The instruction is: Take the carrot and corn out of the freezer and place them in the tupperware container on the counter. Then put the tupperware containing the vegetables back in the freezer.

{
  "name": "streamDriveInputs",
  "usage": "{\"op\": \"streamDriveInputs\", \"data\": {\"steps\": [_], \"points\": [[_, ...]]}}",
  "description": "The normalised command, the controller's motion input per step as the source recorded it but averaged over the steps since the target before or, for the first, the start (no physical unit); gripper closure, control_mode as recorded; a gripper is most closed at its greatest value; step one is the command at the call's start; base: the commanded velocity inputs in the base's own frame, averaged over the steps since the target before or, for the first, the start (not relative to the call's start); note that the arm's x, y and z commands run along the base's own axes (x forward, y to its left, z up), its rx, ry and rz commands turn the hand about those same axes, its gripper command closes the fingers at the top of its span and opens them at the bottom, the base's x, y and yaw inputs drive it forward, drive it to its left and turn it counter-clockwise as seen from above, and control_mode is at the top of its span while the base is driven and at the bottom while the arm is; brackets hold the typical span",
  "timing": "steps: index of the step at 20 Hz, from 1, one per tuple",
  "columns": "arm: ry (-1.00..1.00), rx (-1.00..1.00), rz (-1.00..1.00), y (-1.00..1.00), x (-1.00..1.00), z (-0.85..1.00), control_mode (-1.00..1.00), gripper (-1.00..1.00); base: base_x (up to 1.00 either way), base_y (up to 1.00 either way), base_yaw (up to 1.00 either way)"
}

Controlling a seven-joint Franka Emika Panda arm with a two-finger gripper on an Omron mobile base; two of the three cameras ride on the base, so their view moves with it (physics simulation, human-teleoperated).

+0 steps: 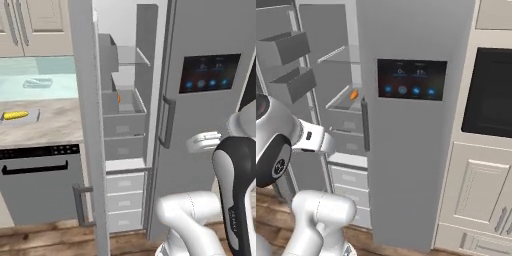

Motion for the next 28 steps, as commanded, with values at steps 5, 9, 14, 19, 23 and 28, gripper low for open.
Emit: {"op": "streamDriveInputs", "data": {"steps": [5, 9, 14, 19, 23, 28], "points": [[0.0, 0.0, 0.0, 0.0, 0.0, 0.0, 1.0, -1.0, 0.6, 0.0, 0.09], [0.0, 0.0, 0.0, 0.0, 0.0, 0.0, 1.0, -1.0, 0.27, 0.0, 0.05], [0.0, 0.0, 0.0, 0.0, 0.0, 0.0, 1.0, -1.0, 0.14, 0.0, 0.04], [0.0, 0.0, 0.0, 0.0, 0.0, 0.0, 1.0, -1.0, 0.22, 0.01, 0.06], [0.0, 0.0, 0.0, 0.0, 0.0, 0.0, 1.0, -1.0, 0.53, 0.0, 0.07], [0.0, 0.0, 0.0, 0.0, 0.0, 0.0, 1.0, -1.0, 0.67, 0.0, 0.08]]}}
